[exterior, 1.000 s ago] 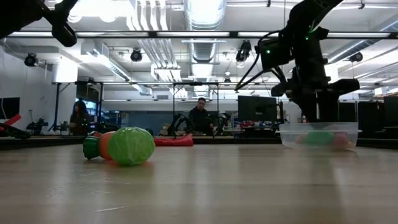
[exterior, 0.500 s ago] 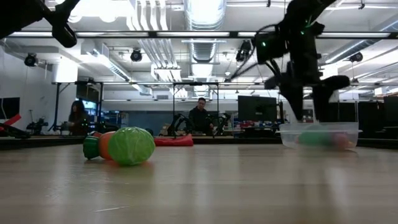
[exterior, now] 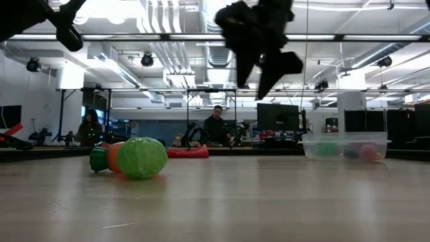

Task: Pick and placing Produce into tupperware
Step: Put the green cabbage into the transparent container

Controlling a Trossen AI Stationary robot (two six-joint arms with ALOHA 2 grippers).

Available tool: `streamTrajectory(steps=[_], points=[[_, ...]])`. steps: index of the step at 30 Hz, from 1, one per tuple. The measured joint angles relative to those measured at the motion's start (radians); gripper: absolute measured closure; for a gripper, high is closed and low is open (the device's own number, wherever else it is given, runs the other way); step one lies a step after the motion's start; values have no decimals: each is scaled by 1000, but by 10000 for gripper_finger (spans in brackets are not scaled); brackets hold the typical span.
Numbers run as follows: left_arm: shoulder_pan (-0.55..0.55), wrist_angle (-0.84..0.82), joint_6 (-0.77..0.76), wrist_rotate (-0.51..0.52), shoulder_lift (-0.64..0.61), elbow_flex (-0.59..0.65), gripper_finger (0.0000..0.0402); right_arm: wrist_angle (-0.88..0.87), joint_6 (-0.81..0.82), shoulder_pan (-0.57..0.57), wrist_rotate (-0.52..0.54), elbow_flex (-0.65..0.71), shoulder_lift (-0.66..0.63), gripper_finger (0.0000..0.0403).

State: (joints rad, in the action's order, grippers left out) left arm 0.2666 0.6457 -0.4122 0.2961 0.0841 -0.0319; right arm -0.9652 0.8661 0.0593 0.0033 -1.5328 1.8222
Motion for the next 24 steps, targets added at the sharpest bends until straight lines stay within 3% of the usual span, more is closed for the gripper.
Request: streamTrajectory(steps=[8,15,24], points=[[0,0,-2,0,0,0,210,-61,-288,170,153,-336,343,154],[0,-3,-51,-1,0,0,210,-57,-472,235,136,-588,521,146],[0,-6,-52,-1,0,0,210,-117,-545,243,108,-823,683,132]])
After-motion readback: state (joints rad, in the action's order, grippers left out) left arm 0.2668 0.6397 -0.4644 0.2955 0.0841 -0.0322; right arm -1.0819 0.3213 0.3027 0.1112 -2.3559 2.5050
